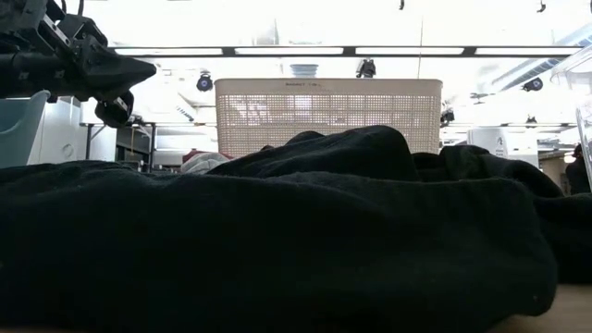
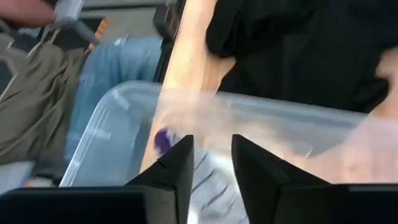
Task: Pick & Place Cloths
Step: Put the gray underwear into the blue bin
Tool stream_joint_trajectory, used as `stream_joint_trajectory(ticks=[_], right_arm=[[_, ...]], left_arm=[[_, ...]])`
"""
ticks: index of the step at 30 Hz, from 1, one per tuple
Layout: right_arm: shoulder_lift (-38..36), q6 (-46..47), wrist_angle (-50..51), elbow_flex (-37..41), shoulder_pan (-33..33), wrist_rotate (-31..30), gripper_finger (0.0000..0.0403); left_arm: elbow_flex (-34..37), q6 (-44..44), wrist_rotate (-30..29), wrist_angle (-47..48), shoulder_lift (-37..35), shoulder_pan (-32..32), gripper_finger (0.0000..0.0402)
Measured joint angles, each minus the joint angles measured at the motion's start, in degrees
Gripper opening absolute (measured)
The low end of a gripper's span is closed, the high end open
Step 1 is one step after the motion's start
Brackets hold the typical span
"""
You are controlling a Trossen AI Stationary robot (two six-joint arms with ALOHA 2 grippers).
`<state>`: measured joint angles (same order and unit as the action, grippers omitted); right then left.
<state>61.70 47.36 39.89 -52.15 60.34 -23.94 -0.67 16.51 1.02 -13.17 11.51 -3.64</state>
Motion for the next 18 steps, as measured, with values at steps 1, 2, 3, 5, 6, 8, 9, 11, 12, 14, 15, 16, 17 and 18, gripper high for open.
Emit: stream_joint_trajectory(ticks=[1, 2, 3, 5, 6, 8, 9, 11, 12, 14, 15, 16, 17, 18], right_arm=[[0.01, -1.10, -0.51, -0.25, -0.12, -1.71, 0.0118], [-0.03, -2.25, -0.91, -0.49, -0.16, -3.66, 0.0125], [-0.07, -3.62, -1.24, -0.75, -0.30, -5.44, 0.0132], [-0.07, -6.45, -2.10, -1.40, -0.86, -8.52, 0.0143], [-0.07, -7.79, -2.25, -1.68, -1.07, -10.10, 0.0148], [-0.07, -10.35, -2.68, -1.89, -1.41, -12.99, 0.0155], [-0.07, -11.81, -3.11, -1.89, -1.67, -14.20, 0.0159], [-0.01, -14.18, -3.69, -1.89, -2.13, -16.79, 0.0164], [0.05, -14.99, -3.95, -1.87, -2.41, -18.23, 0.0165], [0.31, -16.42, -4.39, -1.86, -3.07, -21.07, 0.0168], [0.49, -17.08, -4.53, -1.85, -3.45, -22.03, 0.0169], [0.70, -17.63, -4.80, -1.85, -3.96, -22.58, 0.0169], [0.95, -18.12, -4.95, -1.85, -4.57, -22.66, 0.0168], [1.27, -18.81, -4.95, -1.83, -5.10, -22.74, 0.0167]], left_arm=[[0.00, -0.02, 0.00, 0.00, 0.00, 0.00, 0.0011], [0.00, -0.02, -0.02, 0.00, 0.00, 0.00, 0.0011], [0.01, -0.01, -0.02, 0.00, 0.00, 0.00, 0.0011], [0.01, -0.01, 0.00, 0.00, 0.00, 0.00, 0.0011], [0.02, 0.00, -0.01, 0.00, 0.00, 0.00, 0.0011], [0.00, -0.01, 0.00, 0.00, 0.00, 0.00, 0.0011], [0.02, -0.02, 0.00, 0.00, -0.02, 0.00, 0.0011], [0.00, -0.01, -0.01, 0.00, 0.00, 0.00, 0.0011], [0.01, -0.02, -0.02, 0.00, -0.01, 0.00, 0.0011], [0.02, -0.02, 0.00, 0.00, 0.00, 0.00, 0.0011], [0.02, -0.01, -0.01, 0.00, -0.02, 0.00, 0.0011], [0.02, -0.01, 0.00, 0.00, 0.00, 0.01, 0.0011], [0.00, -0.01, -0.01, 0.00, -0.02, 0.00, 0.0011], [0.01, -0.01, -0.01, -0.01, -0.02, 0.00, 0.0011]])
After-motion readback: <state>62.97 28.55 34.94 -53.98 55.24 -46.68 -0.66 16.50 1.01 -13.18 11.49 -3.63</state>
